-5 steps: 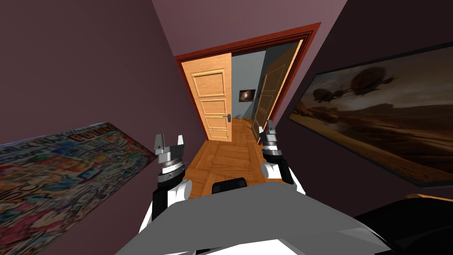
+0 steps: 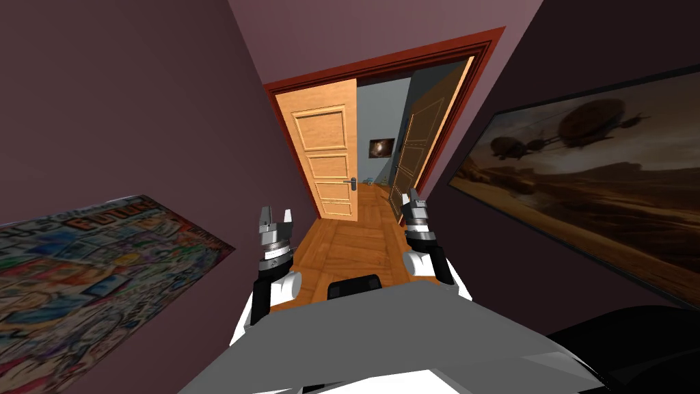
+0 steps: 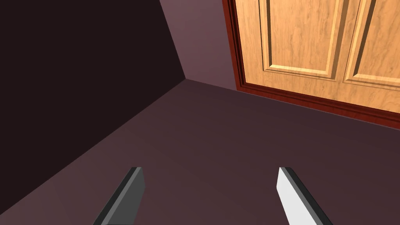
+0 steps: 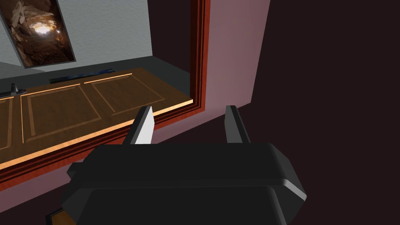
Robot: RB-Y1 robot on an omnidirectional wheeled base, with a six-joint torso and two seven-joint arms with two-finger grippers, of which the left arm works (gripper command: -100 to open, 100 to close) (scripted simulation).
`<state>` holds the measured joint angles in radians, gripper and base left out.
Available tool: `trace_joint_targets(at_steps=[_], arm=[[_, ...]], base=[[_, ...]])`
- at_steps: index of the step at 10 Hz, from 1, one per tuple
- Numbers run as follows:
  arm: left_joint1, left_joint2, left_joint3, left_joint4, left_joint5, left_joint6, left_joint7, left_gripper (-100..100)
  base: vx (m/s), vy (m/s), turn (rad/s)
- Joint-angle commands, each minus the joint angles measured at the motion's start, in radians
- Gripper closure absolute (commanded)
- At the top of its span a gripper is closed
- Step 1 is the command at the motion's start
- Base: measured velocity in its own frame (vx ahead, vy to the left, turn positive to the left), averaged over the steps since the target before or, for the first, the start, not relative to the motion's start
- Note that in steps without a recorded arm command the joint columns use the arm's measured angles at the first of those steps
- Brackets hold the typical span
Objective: Push the door open
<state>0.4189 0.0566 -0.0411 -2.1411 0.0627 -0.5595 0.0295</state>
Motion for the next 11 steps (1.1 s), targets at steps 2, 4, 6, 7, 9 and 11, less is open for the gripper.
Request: trace_joint_targets(at_steps=[2, 4, 6, 7, 9, 11], arm=[[-0.028, 0.006, -0.004, 0.051, -0.001, 0.006, 0.000, -100], [-0.057, 0.010, -0.006, 0.098, -0.002, 0.010, 0.001, -100], [-0.087, 0.014, -0.008, 0.145, -0.002, 0.013, 0.001, -100], [-0.104, 0.015, -0.010, 0.173, -0.002, 0.015, 0.001, -100], [-0.138, 0.019, -0.012, 0.227, -0.003, 0.019, 0.002, -100], [-0.154, 0.020, -0.013, 0.254, -0.003, 0.021, 0.002, -100]], base=[[0.117, -0.011, -0.005], [0.088, -0.018, -0.010], [0.087, -0.019, -0.006], [0.092, -0.024, -0.008], [0.102, -0.036, -0.009], [0.056, -0.013, -0.003]])
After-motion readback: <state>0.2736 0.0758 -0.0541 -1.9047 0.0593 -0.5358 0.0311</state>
